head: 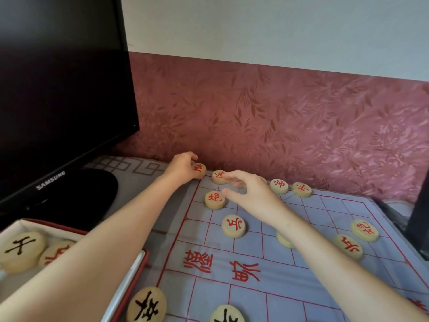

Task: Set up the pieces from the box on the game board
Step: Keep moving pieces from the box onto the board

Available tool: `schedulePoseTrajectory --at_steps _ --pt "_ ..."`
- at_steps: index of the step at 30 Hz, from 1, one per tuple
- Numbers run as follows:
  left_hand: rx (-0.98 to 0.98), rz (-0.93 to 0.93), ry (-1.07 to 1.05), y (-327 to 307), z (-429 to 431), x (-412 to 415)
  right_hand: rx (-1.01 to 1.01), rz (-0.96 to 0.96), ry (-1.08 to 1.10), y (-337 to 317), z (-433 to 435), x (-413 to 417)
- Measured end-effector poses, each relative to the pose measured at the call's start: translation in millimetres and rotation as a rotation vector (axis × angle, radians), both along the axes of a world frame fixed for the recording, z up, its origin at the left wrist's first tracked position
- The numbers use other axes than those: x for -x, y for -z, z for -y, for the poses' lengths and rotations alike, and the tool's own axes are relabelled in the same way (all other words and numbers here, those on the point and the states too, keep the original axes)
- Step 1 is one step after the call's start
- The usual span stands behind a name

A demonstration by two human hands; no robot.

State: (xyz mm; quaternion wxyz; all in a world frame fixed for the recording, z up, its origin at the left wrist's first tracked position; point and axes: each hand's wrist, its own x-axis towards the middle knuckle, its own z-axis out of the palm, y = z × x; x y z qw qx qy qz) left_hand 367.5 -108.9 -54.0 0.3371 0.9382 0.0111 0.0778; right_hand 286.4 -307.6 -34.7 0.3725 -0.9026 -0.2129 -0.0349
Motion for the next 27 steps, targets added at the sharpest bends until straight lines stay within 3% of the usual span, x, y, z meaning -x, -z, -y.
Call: schedulePoseTrajectory --at_steps 15,23,27 --pt "0.045 0.028 -0.004 -1 -5 16 -0.014 -0.040 -0.036 -3 4 18" --pt "0.127 0.129 0.050 -43 -32 101 0.024 -0.099 -0.145 -20 -31 65" --pt "0.059 0.091 0.142 -63 -59 170 0.111 -0.083 -0.268 -27 -56 98"
